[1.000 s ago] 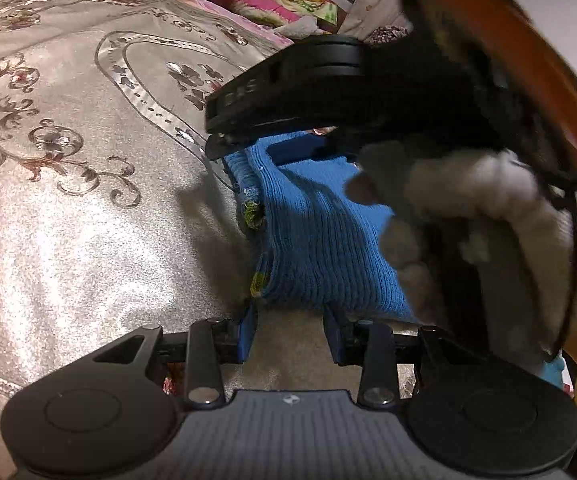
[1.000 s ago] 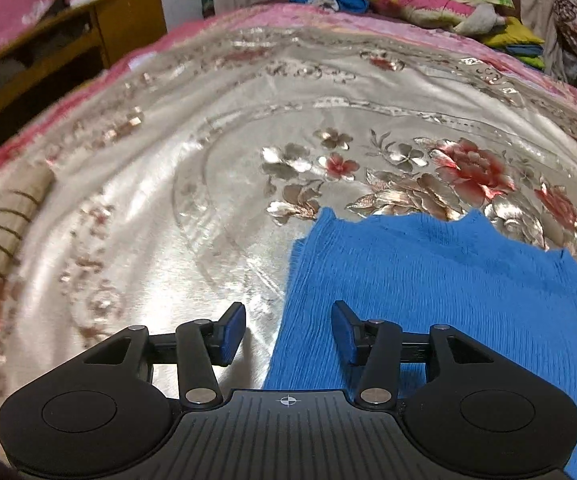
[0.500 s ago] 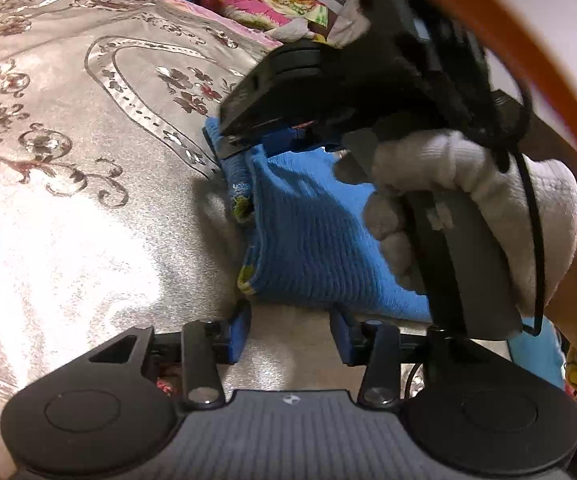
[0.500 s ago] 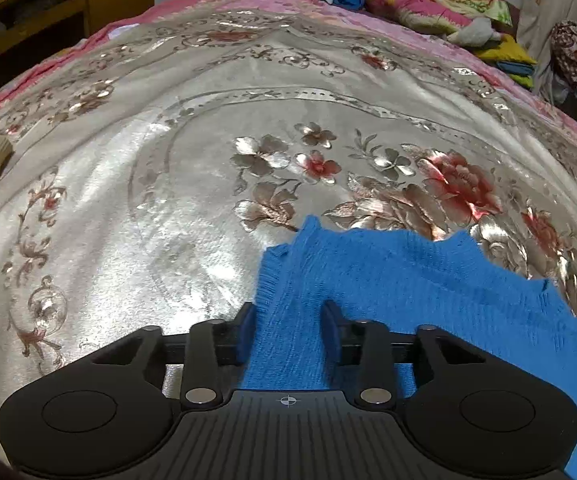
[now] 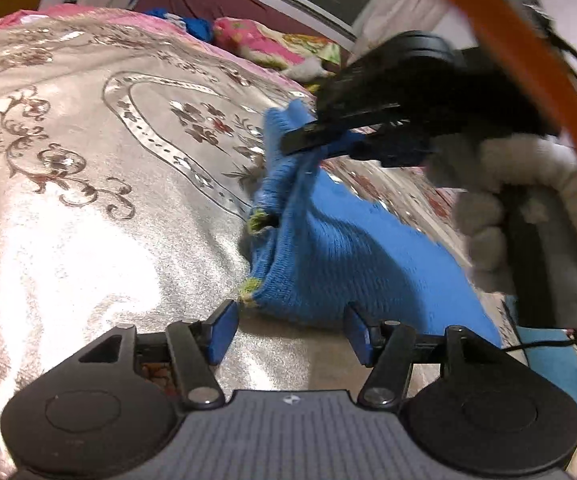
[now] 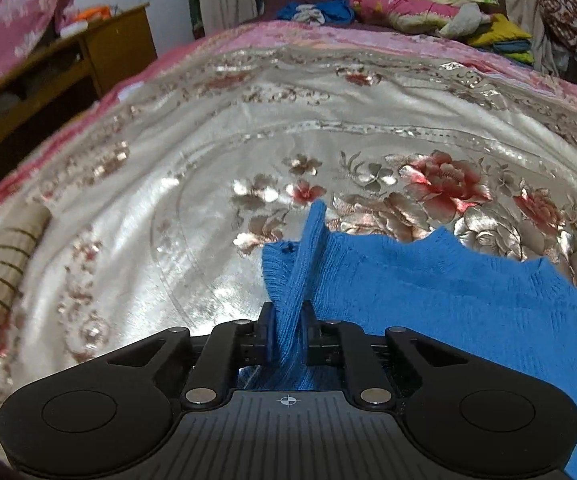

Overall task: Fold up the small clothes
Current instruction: 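Grasp the folded sweater edge with the right gripper and lift it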

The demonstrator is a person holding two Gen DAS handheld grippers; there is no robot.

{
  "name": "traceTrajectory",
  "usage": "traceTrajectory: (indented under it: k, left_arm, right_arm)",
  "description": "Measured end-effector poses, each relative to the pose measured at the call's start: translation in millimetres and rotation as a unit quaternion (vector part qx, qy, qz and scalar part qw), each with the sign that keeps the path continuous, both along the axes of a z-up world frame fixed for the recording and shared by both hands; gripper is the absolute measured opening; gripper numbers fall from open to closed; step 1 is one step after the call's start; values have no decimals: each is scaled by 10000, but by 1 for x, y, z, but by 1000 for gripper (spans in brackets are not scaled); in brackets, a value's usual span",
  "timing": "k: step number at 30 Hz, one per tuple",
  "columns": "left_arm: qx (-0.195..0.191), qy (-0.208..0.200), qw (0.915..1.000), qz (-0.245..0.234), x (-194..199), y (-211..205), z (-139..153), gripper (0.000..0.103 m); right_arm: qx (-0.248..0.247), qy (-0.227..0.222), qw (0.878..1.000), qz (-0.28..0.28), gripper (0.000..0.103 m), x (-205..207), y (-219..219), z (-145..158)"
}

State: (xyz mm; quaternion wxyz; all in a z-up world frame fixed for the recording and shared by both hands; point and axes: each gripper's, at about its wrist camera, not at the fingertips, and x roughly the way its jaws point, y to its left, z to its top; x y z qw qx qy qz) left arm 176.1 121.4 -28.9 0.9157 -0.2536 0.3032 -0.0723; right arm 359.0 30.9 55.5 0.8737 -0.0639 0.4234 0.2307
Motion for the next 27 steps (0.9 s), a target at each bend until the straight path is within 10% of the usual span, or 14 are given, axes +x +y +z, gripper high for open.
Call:
traceTrajectory:
  k: [6, 23, 27]
  left_arm:
    - [558, -74, 9983, 133, 9, -24, 4, 68]
    - [604, -190, 9960, 626, 27, -32, 17, 59]
    - [924, -382, 9943, 378, 37, -51, 32, 34]
  right_arm:
    - [476, -10, 9989, -6, 11, -7, -31, 20]
    - [1442, 124, 9893, -205, 11, -7, -108, 34]
    - [1634, 255, 9857, -308, 11, -4, -122, 30]
